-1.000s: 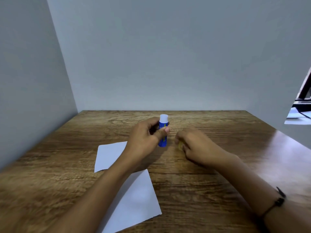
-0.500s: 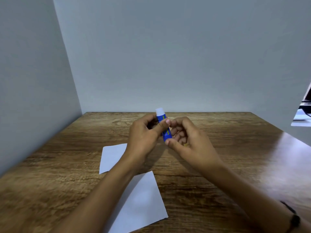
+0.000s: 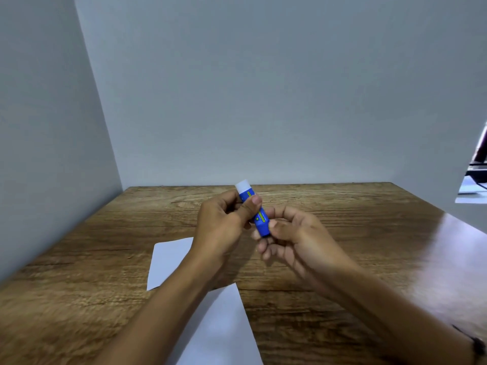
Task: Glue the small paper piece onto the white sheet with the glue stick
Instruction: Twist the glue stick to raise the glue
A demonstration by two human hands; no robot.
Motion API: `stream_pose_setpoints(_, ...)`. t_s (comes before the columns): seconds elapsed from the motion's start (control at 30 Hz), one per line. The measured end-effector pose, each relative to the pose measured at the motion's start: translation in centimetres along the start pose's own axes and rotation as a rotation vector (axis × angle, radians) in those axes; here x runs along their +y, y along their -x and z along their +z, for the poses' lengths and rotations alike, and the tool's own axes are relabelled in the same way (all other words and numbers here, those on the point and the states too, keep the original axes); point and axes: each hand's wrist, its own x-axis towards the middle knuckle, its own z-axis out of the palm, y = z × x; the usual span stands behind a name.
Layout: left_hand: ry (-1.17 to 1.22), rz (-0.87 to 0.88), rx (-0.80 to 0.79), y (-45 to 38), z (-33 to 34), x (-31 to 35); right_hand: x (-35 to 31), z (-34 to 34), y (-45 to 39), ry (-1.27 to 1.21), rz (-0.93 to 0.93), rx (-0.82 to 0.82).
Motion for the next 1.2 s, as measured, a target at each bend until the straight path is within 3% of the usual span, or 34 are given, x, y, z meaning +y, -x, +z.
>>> stream_pose_setpoints(0.1,0.011,-0.003,0.008,0.1,0.0,0.1,0.1,0.1,-0.1,-0.067,0.052,-0.053)
stream_pose_setpoints(0.3,-0.015,-0.001,0.012,0.0,0.0,0.1,1.2,0.1,-0.4,0.094,-0.060,0.069)
stream_pose_setpoints(0.5,-0.016,0.021,0.016,0.0,-0.2,0.0,0.8,0.0,-0.5,-0.172,0.089,-0.055)
stream_pose_setpoints(0.73,-0.001,0.012,0.029,0.0,-0.2,-0.1,1.9,-0.1,-0.7,-0.032,0.002,-0.025)
stream_pose_setpoints(0.97,-0.037,0.014,0.030,-0.2,-0.4,-0.4,1.3,-0.2,-0.5,-0.128,0.141,-0.109)
stream_pose_setpoints(1.2,-0.060,0.006,0.019,-0.1,-0.2,-0.5,1.5,-0.2,-0.6,-0.017,0.064,-0.064)
